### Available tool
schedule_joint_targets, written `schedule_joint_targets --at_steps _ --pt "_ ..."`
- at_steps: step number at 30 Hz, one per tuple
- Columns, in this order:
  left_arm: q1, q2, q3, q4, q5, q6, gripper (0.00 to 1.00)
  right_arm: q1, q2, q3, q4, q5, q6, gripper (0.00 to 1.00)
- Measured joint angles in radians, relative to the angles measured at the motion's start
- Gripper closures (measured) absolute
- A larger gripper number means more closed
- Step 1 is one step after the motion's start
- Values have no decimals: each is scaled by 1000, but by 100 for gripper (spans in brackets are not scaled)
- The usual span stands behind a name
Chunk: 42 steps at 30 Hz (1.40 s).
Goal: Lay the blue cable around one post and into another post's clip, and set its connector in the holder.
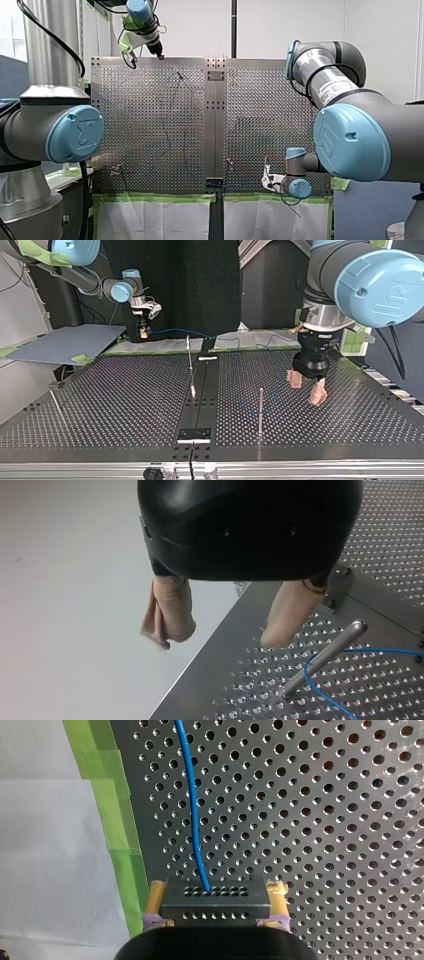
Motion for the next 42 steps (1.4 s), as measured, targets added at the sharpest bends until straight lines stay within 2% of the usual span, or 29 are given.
schedule_joint_targets --at_steps 42 --pt "-15 12 0 -1 -15 434 0 2 0 -2 1 0 -2 100"
